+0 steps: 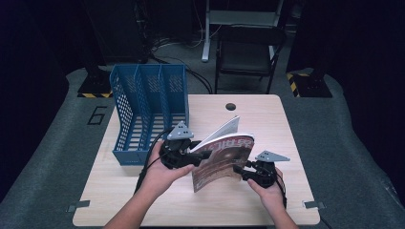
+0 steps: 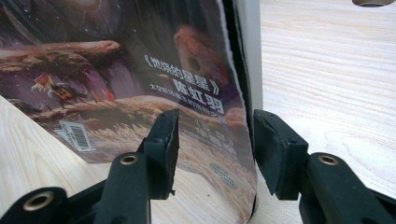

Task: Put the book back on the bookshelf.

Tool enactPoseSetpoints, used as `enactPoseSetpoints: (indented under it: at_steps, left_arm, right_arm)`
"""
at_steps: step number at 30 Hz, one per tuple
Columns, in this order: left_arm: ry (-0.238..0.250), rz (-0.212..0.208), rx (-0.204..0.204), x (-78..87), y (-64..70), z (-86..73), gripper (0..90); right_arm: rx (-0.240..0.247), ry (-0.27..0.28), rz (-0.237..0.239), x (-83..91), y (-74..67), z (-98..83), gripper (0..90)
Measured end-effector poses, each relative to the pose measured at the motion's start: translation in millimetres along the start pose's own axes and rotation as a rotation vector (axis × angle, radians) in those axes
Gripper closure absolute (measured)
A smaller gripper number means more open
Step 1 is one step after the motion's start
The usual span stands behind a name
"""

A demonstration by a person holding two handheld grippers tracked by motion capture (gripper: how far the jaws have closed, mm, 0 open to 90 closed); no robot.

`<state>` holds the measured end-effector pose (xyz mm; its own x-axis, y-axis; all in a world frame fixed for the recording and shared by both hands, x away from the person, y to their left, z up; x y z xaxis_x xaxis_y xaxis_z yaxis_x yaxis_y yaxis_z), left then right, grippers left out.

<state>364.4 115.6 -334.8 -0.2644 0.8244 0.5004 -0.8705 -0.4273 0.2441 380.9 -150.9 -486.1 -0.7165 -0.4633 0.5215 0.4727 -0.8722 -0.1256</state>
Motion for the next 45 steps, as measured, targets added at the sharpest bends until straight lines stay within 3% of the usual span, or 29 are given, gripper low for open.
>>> enactPoseSetpoints:
  at_steps: [7, 19, 45]
  left_arm:
    - [-0.020, 0.019, -0.018, -1.2, 1.9, 12.5, 61.7]
    - [-0.045, 0.007, -0.015, -8.6, 1.6, 25.9, 71.5]
    - [-0.115, 0.014, -0.039, -23.4, 1.7, 42.6, 76.2]
  right_arm:
    - [-0.005, 0.017, -0.004, 1.8, 1.9, 0.9, 52.4]
    - [-0.028, 0.023, 0.004, 3.6, 4.9, 1.6, 55.5]
    - [-0.022, 0.040, -0.009, 3.7, 4.8, 5.0, 65.4]
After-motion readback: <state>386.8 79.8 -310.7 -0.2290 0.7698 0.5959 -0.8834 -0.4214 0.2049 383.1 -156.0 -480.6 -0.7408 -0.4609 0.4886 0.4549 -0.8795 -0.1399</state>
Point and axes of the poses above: each handheld gripper's, and its own axes: x roughly backward along the jaws, z roughly out of its top, y roughly to its right, the point moved 2 cm from there along -x, roughly forward along the jaws, and after that the axes turned 13 degrees about -z, right-handed, at the moved point
